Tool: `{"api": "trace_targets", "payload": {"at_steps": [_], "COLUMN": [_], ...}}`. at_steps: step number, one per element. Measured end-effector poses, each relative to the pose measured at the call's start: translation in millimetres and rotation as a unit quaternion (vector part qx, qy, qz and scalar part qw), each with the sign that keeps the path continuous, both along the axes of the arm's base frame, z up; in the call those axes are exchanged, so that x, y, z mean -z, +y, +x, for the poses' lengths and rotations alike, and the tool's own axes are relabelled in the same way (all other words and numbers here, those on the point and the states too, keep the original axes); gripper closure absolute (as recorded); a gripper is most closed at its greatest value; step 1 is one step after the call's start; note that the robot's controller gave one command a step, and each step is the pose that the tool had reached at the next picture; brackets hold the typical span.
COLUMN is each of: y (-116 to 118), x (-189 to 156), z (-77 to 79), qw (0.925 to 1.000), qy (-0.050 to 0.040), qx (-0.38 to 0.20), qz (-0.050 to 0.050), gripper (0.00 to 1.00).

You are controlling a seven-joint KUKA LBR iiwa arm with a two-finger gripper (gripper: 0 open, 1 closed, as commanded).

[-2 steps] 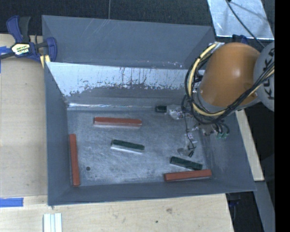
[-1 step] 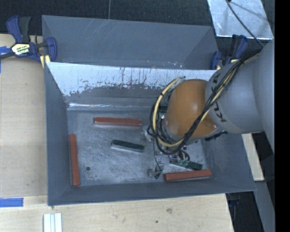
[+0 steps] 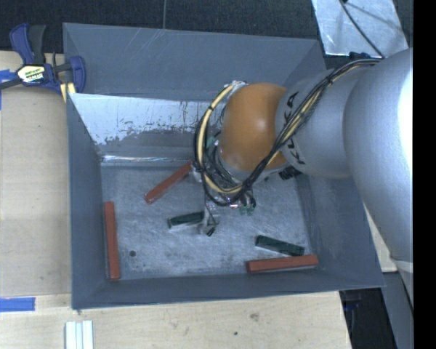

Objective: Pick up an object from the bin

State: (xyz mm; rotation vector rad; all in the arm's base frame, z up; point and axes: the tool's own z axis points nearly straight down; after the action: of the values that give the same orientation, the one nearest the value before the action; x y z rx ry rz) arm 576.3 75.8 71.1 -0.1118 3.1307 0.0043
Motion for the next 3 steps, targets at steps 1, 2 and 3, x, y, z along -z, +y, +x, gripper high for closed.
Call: {"api": "trace_targets", "payload": {"at_steps": [1,2,3], "y": [-3,25,-4], "x": [-1,-86,-83], "z": [-0.6,22.8,-10.3], "qw": [1.0000,0.9999,0.9951], "qy": [0.0000,-0.0023,0.0038], "qx": [0.002,0.012,-0.099], "qz": [-0.001,0.000,-0.002], "gripper": [1.00,1.00,1.00]}}
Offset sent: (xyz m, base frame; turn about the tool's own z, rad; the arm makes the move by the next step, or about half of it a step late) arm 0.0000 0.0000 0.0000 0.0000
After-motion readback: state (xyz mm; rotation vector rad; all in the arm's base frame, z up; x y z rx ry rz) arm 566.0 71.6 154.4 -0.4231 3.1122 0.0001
